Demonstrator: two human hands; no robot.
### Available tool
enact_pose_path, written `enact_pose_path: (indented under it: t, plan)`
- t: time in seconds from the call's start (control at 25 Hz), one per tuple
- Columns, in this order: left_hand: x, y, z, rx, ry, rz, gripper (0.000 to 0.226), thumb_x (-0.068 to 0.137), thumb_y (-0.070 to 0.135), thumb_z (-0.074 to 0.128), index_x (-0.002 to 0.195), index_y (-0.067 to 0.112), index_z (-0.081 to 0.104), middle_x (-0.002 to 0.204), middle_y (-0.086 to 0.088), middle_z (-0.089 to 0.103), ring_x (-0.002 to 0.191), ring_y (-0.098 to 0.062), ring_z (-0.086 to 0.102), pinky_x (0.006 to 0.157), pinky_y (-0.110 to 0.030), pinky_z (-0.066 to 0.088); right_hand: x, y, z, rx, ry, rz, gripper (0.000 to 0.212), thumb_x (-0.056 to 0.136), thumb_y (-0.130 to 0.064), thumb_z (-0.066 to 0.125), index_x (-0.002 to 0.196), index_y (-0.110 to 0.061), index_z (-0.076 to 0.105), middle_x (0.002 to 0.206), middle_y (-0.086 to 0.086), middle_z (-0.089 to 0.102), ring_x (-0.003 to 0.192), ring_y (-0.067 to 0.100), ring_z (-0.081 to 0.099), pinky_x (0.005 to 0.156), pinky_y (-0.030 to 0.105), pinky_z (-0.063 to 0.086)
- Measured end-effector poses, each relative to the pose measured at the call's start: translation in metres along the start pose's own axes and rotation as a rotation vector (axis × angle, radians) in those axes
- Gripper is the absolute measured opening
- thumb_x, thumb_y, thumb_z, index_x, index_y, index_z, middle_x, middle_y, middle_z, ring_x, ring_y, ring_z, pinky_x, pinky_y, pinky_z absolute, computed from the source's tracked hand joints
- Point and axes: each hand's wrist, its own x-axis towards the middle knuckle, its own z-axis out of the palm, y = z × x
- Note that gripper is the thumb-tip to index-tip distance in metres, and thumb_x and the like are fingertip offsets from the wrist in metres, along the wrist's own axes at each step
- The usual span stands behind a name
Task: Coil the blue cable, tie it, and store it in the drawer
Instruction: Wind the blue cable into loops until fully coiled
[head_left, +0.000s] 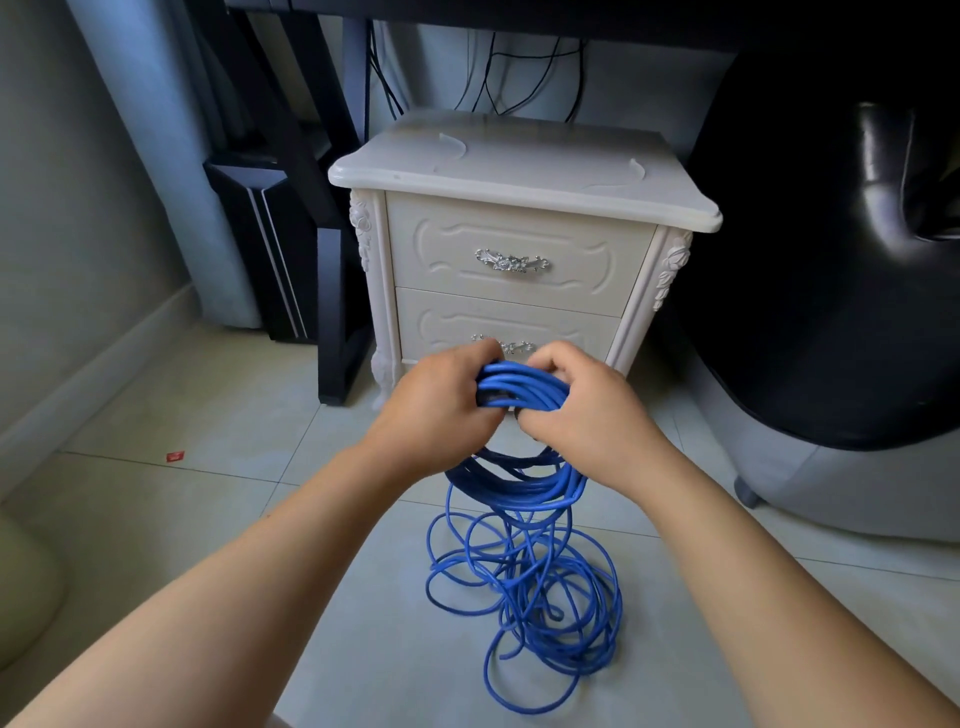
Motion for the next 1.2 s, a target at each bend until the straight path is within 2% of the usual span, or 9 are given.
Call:
enact_pose_path:
  t: [0.2,0.4,0.52,0.64,0.72,0.84,0.96,1.08,1.2]
  plan:
    - [0.007,0.004,0.001,-0.392,0.238,-0.199,0.008,0.083,0.015,0.064,0.079,0.013,0.057,0.061,-0.004,0.051,0.061,-0.031,0.052,0.064,-0.048,0.056,0.004,0.007,-0.016,0.262,-0.115,0.087,0.034,0.065,-0.04,0.074,0.091,-0.022,0.059,0.091,0.014,0.07,0.087,0.03,0.07,0.089,0.051,0.053]
    - [0.015,0.008,-0.005,-0.757,0.411,-0.387,0.014,0.089,0.013,0.065,0.079,0.023,0.062,0.054,0.011,0.045,0.05,-0.012,0.04,0.055,-0.031,0.047,0.0,0.009,-0.019,0.378,-0.198,0.091,0.049,0.06,-0.043,0.078,0.104,-0.032,0.059,0.096,0.003,0.071,0.086,0.007,0.066,0.081,0.025,0.047]
    - [0.015,0.011,-0.005,-0.951,0.447,-0.462,0.019,0.09,0.013,0.064,0.075,0.022,0.056,0.055,0.007,0.039,0.05,-0.013,0.035,0.053,-0.03,0.042,0.003,0.007,-0.012,0.418,-0.07,0.114,0.047,0.059,-0.048,0.077,0.098,-0.029,0.061,0.085,-0.01,0.064,0.089,0.012,0.065,0.09,0.035,0.051]
    - [0.011,0.018,0.001,-1.091,0.401,-0.513,0.016,0.092,0.012,0.063,0.08,0.018,0.054,0.055,0.005,0.036,0.05,-0.014,0.034,0.056,-0.03,0.043,0.005,0.003,-0.008,0.542,0.035,0.128,0.021,0.062,-0.035,0.072,0.074,-0.026,0.057,0.071,-0.003,0.062,0.077,0.026,0.064,0.086,0.05,0.051]
    - [0.008,0.02,0.005,-1.128,0.304,-0.522,0.014,0.092,0.013,0.064,0.083,0.016,0.054,0.056,0.003,0.038,0.051,-0.014,0.039,0.064,-0.033,0.047,0.005,0.004,-0.005,0.611,0.113,0.155,0.019,0.076,-0.013,0.067,0.069,-0.022,0.051,0.06,-0.001,0.055,0.062,0.019,0.065,0.076,0.045,0.051]
    - [0.004,0.013,0.001,-1.036,0.071,-0.509,0.019,0.085,0.022,0.072,0.085,0.012,0.056,0.065,-0.003,0.057,0.064,-0.019,0.062,0.079,-0.041,0.048,0.006,0.008,-0.005,0.623,0.234,0.186,0.015,0.072,-0.012,0.061,0.069,-0.024,0.053,0.058,-0.004,0.046,0.053,0.019,0.054,0.074,0.053,0.057]
    - [0.003,0.006,-0.012,-0.819,-0.045,-0.423,0.024,0.078,0.027,0.076,0.096,0.015,0.065,0.086,-0.009,0.071,0.087,-0.021,0.072,0.083,-0.034,0.049,0.007,0.007,-0.009,0.521,0.236,0.146,0.01,0.066,-0.016,0.058,0.068,-0.025,0.059,0.059,-0.007,0.045,0.058,0.022,0.048,0.071,0.06,0.055]
    - [0.002,0.006,-0.021,-0.577,0.005,-0.22,0.022,0.082,0.011,0.075,0.101,0.018,0.066,0.079,0.006,0.068,0.07,-0.008,0.063,0.07,-0.02,0.047,0.004,0.006,-0.008,0.292,0.178,0.042,0.012,0.072,-0.008,0.06,0.075,-0.019,0.056,0.058,-0.01,0.046,0.052,0.022,0.049,0.064,0.049,0.057]
    - [-0.004,0.009,-0.014,-0.157,-0.06,-0.037,0.031,0.076,0.011,0.073,0.102,0.027,0.064,0.074,0.011,0.066,0.064,0.002,0.057,0.063,-0.012,0.043,-0.001,0.002,0.0,-0.053,0.05,-0.05,0.024,0.073,-0.015,0.064,0.067,-0.023,0.043,0.057,-0.006,0.046,0.055,0.016,0.043,0.057,0.032,0.041]
